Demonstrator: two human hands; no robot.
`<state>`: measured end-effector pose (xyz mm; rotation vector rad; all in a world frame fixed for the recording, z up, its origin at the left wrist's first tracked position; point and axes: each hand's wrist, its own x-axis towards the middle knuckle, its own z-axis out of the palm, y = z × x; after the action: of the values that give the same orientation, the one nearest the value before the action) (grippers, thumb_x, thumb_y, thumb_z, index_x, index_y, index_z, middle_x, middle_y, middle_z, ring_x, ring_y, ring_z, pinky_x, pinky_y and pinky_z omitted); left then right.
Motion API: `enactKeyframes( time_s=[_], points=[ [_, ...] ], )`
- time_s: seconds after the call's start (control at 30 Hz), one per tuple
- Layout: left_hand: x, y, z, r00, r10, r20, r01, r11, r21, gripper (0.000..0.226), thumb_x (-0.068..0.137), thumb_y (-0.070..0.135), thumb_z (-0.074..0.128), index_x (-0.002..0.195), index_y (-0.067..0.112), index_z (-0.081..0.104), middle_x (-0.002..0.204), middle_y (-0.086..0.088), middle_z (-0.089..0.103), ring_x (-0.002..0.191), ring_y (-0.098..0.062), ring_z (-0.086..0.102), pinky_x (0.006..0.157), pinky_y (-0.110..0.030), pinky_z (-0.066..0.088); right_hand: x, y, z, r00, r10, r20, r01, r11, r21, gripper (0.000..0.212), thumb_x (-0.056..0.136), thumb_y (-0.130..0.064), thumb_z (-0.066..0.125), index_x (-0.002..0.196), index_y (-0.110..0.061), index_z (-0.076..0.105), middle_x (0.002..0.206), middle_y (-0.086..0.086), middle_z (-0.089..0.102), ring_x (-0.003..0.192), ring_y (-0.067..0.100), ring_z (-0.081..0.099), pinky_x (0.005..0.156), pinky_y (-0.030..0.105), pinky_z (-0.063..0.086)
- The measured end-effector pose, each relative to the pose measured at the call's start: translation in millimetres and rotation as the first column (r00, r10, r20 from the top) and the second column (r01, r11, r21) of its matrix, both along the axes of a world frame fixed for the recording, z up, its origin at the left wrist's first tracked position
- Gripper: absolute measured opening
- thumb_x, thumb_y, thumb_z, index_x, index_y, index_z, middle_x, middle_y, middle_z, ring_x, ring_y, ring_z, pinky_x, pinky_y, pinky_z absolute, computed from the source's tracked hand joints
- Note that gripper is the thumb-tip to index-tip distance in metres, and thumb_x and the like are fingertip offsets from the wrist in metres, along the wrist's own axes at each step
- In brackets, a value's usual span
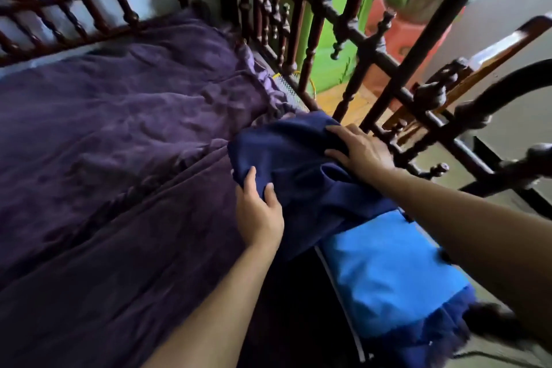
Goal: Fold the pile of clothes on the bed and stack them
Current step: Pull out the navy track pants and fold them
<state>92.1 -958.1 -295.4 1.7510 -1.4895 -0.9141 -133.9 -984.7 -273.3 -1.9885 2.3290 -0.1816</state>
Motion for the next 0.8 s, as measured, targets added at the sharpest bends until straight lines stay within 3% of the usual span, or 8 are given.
enactKeyframes(
  time_s=[0.1, 0.17, 0.3, 0.4, 0.53, 0.67, 0.8],
  points=[
    [-18, -22, -27, 0.997, -0.062, -0.041, 0.064, 0.997, 0.042, 0.047, 0.093, 0.017, 0.056, 0.139, 0.017, 0.047, 0.139, -0.017, 0.045, 0.126, -0.030, 0.046, 0.100, -0.029, 0.034, -26, -33, -26, 0.999, 0.034, 0.006, -0.034, 0.999, -0.031, 0.056, 0.091, -0.050, 0.055, 0.141, -0.030, 0.042, 0.125, 0.005, 0.054, 0.095, 0.037, 0.062, 0.071, 0.041, 0.046],
    [-25, -26, -50, 0.979, -0.202, -0.035, 0.205, 0.967, 0.152, 0.053, 0.090, 0.018, 0.059, 0.141, 0.019, 0.043, 0.136, -0.014, 0.043, 0.122, -0.029, 0.048, 0.100, -0.029, 0.036, -41, -42, -48, 1.000, 0.010, 0.002, -0.010, 1.000, 0.024, 0.056, 0.091, -0.049, 0.054, 0.142, -0.032, 0.039, 0.135, 0.001, 0.048, 0.105, 0.035, 0.059, 0.076, 0.042, 0.047],
    [-26, -13, -98, 0.789, -0.604, 0.111, 0.487, 0.726, 0.485, 0.066, 0.091, 0.030, 0.059, 0.149, 0.029, 0.026, 0.137, -0.011, 0.034, 0.127, -0.031, 0.041, 0.104, -0.040, 0.040, -49, -24, -103, 0.998, -0.063, -0.025, 0.067, 0.935, 0.349, 0.058, 0.095, -0.053, 0.044, 0.148, -0.033, 0.031, 0.155, 0.004, 0.026, 0.132, 0.035, 0.039, 0.102, 0.047, 0.041],
    [-19, -2, -110, 0.745, -0.655, 0.127, 0.505, 0.677, 0.536, 0.071, 0.093, 0.032, 0.054, 0.151, 0.036, 0.013, 0.145, -0.013, 0.026, 0.129, -0.033, 0.040, 0.101, -0.041, 0.041, -41, -2, -123, 0.994, -0.105, -0.021, 0.103, 0.895, 0.433, 0.060, 0.098, -0.054, 0.034, 0.152, -0.033, 0.019, 0.160, 0.004, 0.017, 0.142, 0.031, 0.025, 0.113, 0.049, 0.027],
    [-5, 13, -97, 0.733, -0.664, 0.146, 0.522, 0.688, 0.504, 0.070, 0.093, 0.029, 0.053, 0.150, 0.036, 0.013, 0.148, -0.006, 0.024, 0.127, -0.028, 0.042, 0.099, -0.039, 0.042, -32, 2, -99, 0.996, -0.085, -0.033, 0.091, 0.911, 0.402, 0.056, 0.098, -0.050, 0.036, 0.147, -0.025, 0.029, 0.153, 0.007, 0.028, 0.135, 0.034, 0.034, 0.104, 0.048, 0.038],
    [15, 32, -68, 0.782, -0.590, 0.200, 0.444, 0.753, 0.487, 0.050, 0.095, 0.028, 0.050, 0.143, 0.024, 0.037, 0.134, -0.002, 0.044, 0.119, -0.022, 0.051, 0.094, -0.034, 0.045, -4, 19, -55, 0.997, -0.008, -0.083, 0.028, 0.968, 0.248, 0.043, 0.096, -0.044, 0.044, 0.130, -0.018, 0.049, 0.132, 0.009, 0.049, 0.121, 0.034, 0.045, 0.092, 0.046, 0.043],
    [42, 71, -41, 0.785, -0.547, 0.289, 0.363, 0.786, 0.500, 0.040, 0.096, 0.031, 0.050, 0.135, 0.025, 0.048, 0.129, 0.001, 0.050, 0.115, -0.019, 0.054, 0.086, -0.031, 0.044, 48, 67, -27, 0.988, 0.136, 0.079, -0.140, 0.989, 0.046, 0.033, 0.088, -0.029, 0.063, 0.116, -0.011, 0.064, 0.113, 0.011, 0.063, 0.102, 0.036, 0.059, 0.077, 0.047, 0.047]
  ],
)
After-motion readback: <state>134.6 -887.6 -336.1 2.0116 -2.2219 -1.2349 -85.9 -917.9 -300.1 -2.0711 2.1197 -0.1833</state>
